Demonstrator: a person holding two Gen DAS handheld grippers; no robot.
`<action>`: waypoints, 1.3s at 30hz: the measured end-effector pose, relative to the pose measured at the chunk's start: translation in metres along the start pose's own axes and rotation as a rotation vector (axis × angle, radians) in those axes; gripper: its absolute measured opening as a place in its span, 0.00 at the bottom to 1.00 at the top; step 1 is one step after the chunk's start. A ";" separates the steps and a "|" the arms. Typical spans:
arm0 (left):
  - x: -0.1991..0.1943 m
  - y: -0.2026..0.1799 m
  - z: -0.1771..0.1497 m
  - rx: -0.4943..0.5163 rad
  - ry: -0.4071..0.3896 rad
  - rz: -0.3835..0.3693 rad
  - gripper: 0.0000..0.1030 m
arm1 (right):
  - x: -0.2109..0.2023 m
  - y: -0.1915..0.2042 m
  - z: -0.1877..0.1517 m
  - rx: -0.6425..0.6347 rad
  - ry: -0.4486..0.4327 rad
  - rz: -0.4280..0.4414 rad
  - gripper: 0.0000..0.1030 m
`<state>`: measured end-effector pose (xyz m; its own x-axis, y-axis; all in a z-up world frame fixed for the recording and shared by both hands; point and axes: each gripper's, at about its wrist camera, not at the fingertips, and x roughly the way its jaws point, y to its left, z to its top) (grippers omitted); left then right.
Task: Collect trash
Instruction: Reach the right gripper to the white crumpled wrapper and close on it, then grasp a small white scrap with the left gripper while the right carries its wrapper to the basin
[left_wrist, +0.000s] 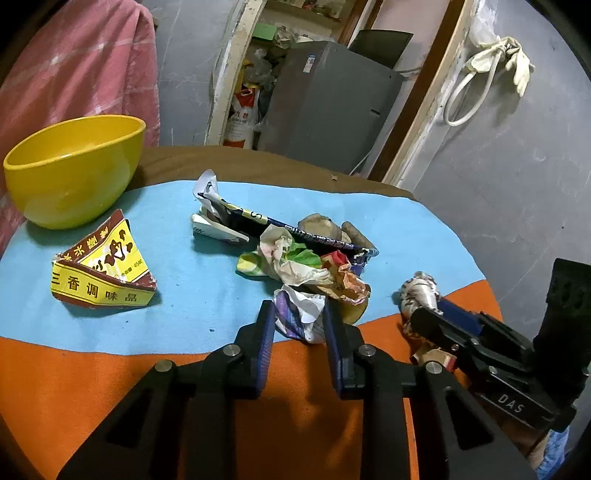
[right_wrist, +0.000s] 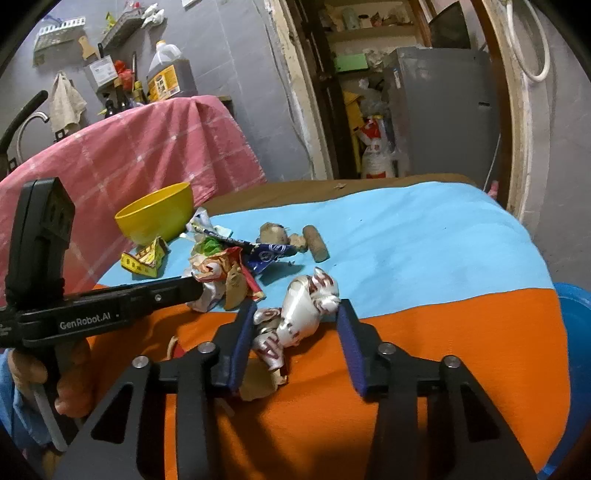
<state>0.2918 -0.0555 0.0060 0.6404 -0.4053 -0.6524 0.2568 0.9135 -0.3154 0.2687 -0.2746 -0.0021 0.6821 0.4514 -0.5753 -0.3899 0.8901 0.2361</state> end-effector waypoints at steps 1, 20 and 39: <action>0.000 -0.001 0.000 -0.002 0.000 0.000 0.21 | 0.002 0.000 0.000 0.003 0.007 0.008 0.34; -0.015 -0.008 -0.010 -0.003 -0.050 0.025 0.04 | -0.014 -0.009 -0.001 0.061 -0.099 0.079 0.23; -0.062 -0.075 -0.005 0.081 -0.268 -0.059 0.03 | -0.087 -0.004 0.004 -0.013 -0.408 -0.102 0.23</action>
<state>0.2292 -0.0989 0.0670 0.7884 -0.4439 -0.4259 0.3494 0.8930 -0.2839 0.2140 -0.3172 0.0503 0.9059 0.3508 -0.2371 -0.3132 0.9320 0.1826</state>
